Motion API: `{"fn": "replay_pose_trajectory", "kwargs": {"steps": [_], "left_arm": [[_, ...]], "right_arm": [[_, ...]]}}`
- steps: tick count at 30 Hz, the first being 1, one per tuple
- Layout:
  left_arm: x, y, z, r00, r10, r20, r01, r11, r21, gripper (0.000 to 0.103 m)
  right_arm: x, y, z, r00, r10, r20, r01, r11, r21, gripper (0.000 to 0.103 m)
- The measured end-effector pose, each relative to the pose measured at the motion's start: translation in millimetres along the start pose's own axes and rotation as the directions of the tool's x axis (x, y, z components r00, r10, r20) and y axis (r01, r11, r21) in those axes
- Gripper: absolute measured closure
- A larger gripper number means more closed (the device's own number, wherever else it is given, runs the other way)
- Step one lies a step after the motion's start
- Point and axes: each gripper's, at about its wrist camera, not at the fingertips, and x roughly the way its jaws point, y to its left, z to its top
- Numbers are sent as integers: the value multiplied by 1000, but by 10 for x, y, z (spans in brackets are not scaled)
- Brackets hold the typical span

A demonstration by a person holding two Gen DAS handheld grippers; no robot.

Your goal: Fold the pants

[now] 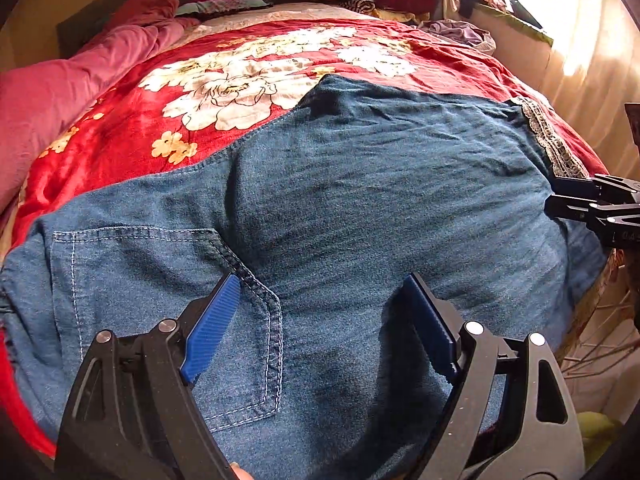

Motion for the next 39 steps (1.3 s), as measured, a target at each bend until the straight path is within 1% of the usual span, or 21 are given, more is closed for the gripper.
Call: {"fn": "replay_pose_trajectory", "kwargs": {"steps": [2,4,7,9,12,14,16,17,19,22,23,26,28,29,31,33,34,35,37,38,39], "left_arm": [[-63,32,44,1000,-24,15,25,999,-27,27],[-167,75,84,999,-41,35,43,998,-56,27],[-331,84,232,995,-63,83,68,996,-61,27],[-390,104,366,991,-86,106,93,993,-69,27],[-349,150,556,990,-95,101,104,991,-80,27],[-266,188,712,991,-97,86,105,991,-86,27],[-172,223,861,992,-101,73,108,989,-98,27],[-127,235,921,992,-107,64,113,989,-99,27],[-11,246,1051,993,-105,53,110,989,-98,27],[207,266,1179,993,-115,19,117,987,-109,27],[292,274,1201,993,-121,6,121,986,-114,27],[519,306,1234,989,-147,-27,142,981,-135,30],[652,350,1235,985,-168,-41,159,974,-164,35],[702,363,1231,982,-185,-43,175,968,-180,40],[732,351,1222,975,-218,-33,208,960,-189,49],[724,296,1214,965,-262,-26,253,949,-187,73],[719,263,1200,957,-290,-22,281,941,-187,75],[709,227,1187,954,-298,-17,290,940,-182,76],[688,159,1153,961,-276,-12,271,950,-154,82],[671,137,1139,967,-257,-8,253,957,-140,90],[647,133,1134,969,-245,0,243,961,-131,93]], "right_arm": [[-90,-2,30,1000,21,13,-21,1000,4,47],[-262,-56,83,997,43,68,-43,999,9,47],[-478,-257,239,990,-6,143,0,999,41,47],[-518,-463,369,986,-34,163,20,996,86,47],[-407,-795,568,987,-68,146,46,988,151,48],[-260,-980,675,992,-55,114,34,983,179,57],[-126,-1111,738,996,-27,81,10,979,202,63],[-46,-1149,770,997,3,71,-17,979,204,64],[82,-1200,804,999,5,49,-16,978,209,64],[277,-1234,784,999,51,7,-51,974,222,65],[318,-1227,763,997,77,2,-76,971,226,65],[371,-1213,705,996,92,19,-94,972,217,65],[386,-1227,679,994,105,28,-108,969,221,66],[371,-1222,678,993,109,33,-114,970,214,71],[321,-1162,672,992,116,42,-122,976,181,79],[256,-1077,655,993,106,58,-114,984,139,82],[222,-1046,644,992,106,67,-114,986,123,83],[178,-1021,632,991,106,81,-115,987,114,84],[74,-983,617,988,105,116,-116,989,93,84],[18,-968,615,986,101,134,-112,991,80,85],[-37,-958,620,984,94,150,-105,992,67,85]]}}
